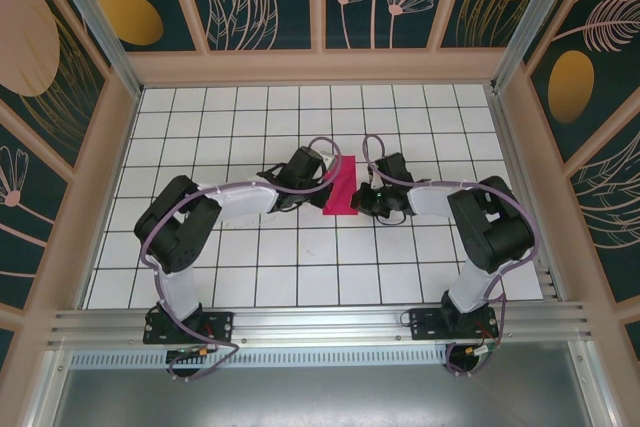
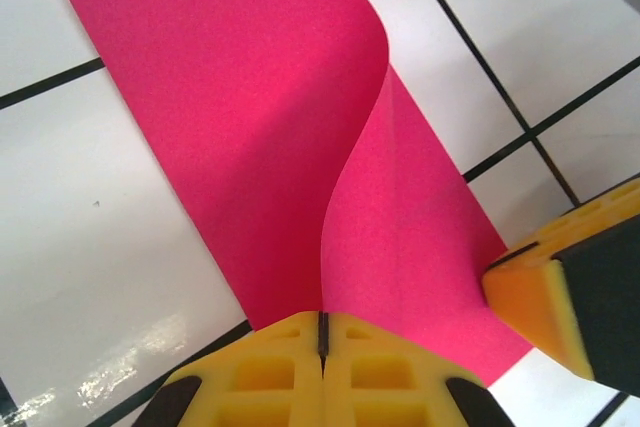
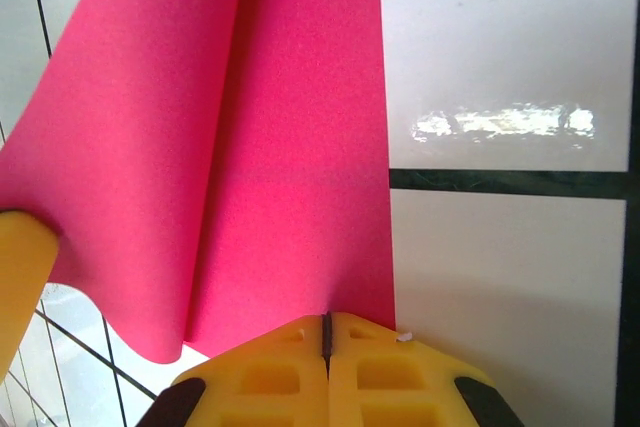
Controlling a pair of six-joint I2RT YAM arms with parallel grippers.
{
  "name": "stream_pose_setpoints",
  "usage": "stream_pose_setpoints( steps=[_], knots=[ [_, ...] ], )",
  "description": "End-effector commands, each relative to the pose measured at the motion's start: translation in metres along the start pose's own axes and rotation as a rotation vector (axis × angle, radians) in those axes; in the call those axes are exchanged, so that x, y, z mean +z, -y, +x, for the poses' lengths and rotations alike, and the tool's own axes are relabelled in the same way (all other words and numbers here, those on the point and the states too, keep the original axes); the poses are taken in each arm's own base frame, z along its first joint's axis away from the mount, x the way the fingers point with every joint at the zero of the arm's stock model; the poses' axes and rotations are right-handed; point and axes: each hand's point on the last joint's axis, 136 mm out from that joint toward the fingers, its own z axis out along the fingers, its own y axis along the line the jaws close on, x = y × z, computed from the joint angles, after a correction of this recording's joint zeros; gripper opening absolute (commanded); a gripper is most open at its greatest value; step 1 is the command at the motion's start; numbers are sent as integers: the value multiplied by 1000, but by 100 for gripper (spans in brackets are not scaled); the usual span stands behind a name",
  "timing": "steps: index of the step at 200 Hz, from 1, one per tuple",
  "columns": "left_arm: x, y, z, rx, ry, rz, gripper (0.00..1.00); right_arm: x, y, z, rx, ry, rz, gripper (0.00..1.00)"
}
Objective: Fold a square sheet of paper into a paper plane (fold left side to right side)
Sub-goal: Fold the triangle a second time at the center of the table.
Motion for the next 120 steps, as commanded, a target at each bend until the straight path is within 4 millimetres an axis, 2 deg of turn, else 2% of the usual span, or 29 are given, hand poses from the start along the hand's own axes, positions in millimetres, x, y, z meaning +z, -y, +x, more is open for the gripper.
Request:
stream_pose_setpoints(
  steps=[1, 120],
  knots=[
    [5, -5, -7, 20, -8, -6, 0, 9, 36, 30, 32, -93, 133, 7],
    [24, -12, -8, 23, -25, -22, 0, 9, 36, 31, 26, -100, 136, 7]
  ],
)
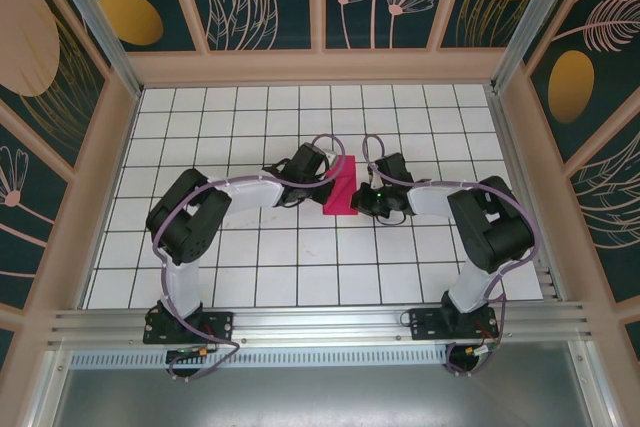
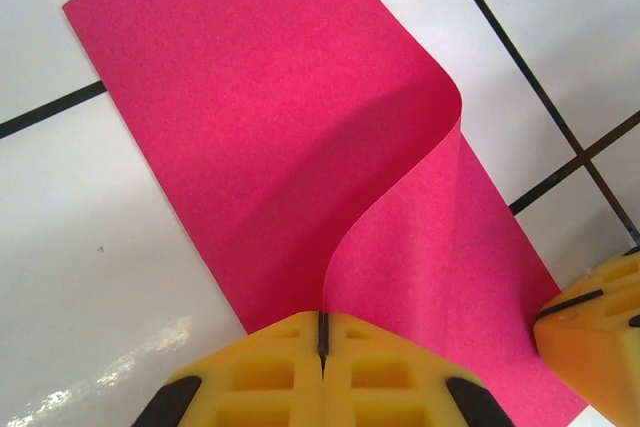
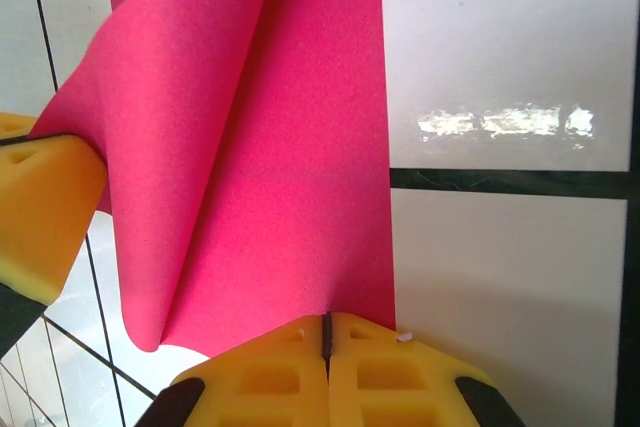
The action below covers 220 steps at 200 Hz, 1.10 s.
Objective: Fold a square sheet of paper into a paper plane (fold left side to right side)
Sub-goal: Fold the triangle a second time at the center of the table.
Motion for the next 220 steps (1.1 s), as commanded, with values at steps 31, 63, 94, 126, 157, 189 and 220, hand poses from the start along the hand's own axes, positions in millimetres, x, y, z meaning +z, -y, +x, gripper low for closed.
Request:
stream_pose_setpoints(
  steps=[31, 63, 94, 126, 157, 189, 220],
  knots=[
    [8, -4, -4, 15, -6, -7, 0, 9, 36, 32, 30, -101, 136, 7],
    [10, -5, -2, 12, -9, -11, 0, 9, 37, 32, 29, -102, 136, 8],
    [11, -7, -2, 10, -11, -19, 0, 9, 37, 32, 30, -103, 136, 8],
    [13, -8, -1, 9, -11, -28, 0, 9, 37, 33, 29, -105, 137, 8],
    [14, -9, 0, 8, -14, -29, 0, 9, 37, 33, 28, -104, 138, 8],
    [15, -9, 1, 7, -15, -31, 0, 9, 37, 33, 29, -105, 138, 8],
    [16, -7, 1, 3, -15, -16, 0, 10, 37, 34, 29, -107, 139, 8]
  ],
)
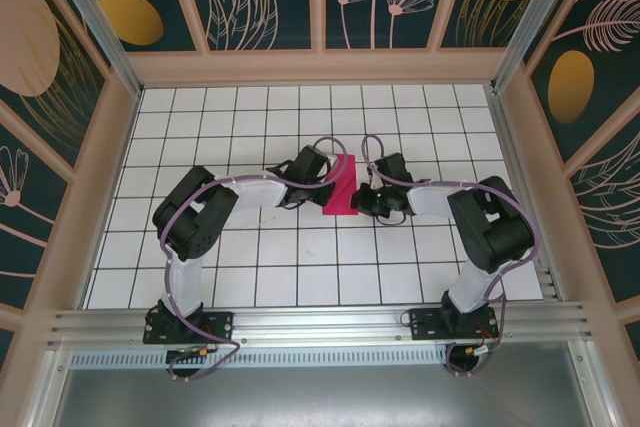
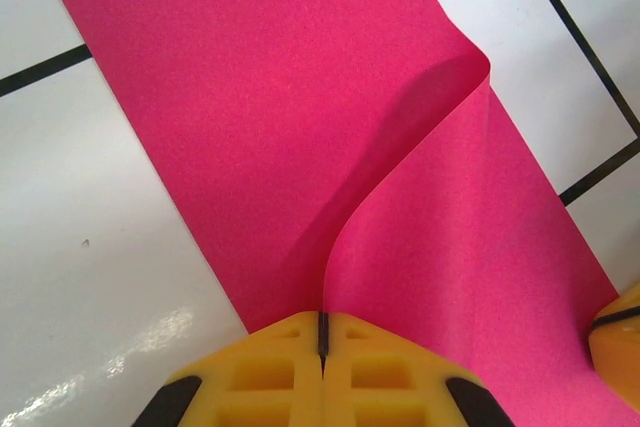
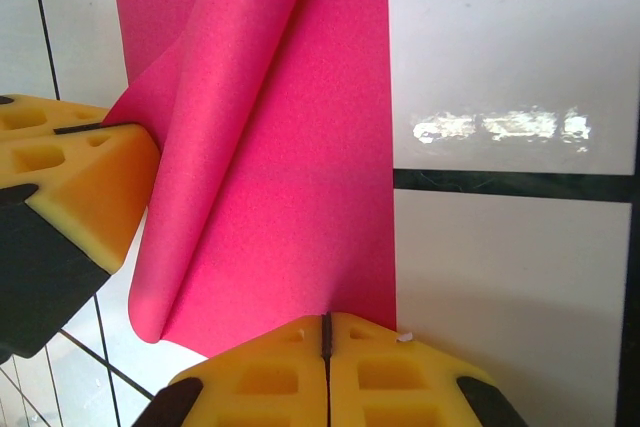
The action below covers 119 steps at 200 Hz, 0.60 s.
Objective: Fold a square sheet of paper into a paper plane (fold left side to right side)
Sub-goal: Fold the triangle a second time at the center of the table.
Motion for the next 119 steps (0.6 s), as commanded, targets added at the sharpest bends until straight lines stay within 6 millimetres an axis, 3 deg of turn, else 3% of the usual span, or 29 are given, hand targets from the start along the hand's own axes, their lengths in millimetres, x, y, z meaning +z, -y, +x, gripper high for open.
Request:
stream_pose_setpoints(
  steps=[1, 119],
  knots=[
    [3, 0, -10, 3, 17, 5, 0, 10, 36, 34, 44, -109, 135, 8],
    [-18, 6, -31, 14, 96, 17, 0, 11, 37, 36, 46, -113, 136, 9]
  ],
)
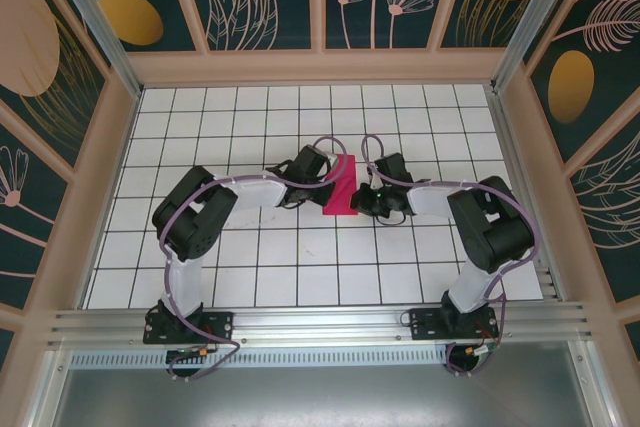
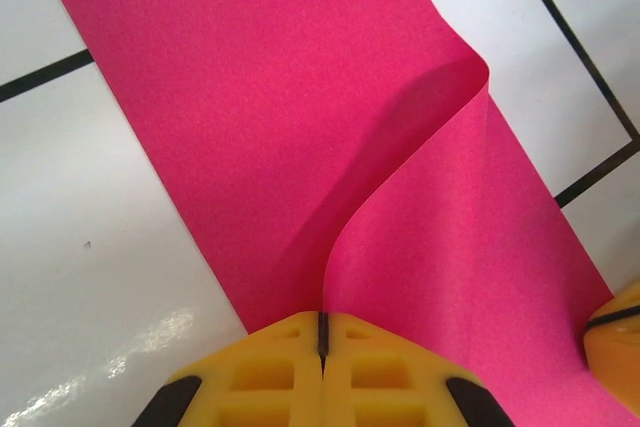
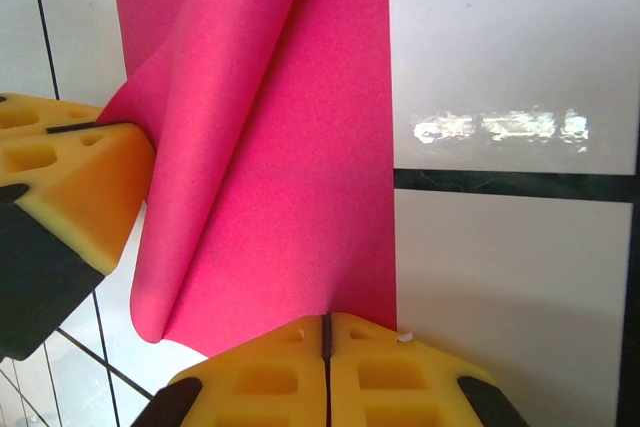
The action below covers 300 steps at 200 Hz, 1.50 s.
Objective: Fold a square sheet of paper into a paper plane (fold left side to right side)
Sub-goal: Fold the triangle a second time at the center of the table.
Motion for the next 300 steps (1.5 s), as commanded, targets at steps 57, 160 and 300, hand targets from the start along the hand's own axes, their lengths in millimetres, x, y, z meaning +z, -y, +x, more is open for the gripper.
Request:
stream_pose_setpoints(
  steps=[57, 160, 300],
  knots=[
    [-10, 3, -26, 13, 73, 12, 0, 11, 37, 36, 47, -115, 134, 9],
    [7, 1, -9, 1, 27, 21, 0, 12, 37, 37, 46, -120, 136, 9],
    [11, 4, -8, -4, 23, 43, 0, 13, 35, 36, 43, -122, 129, 10]
  ],
)
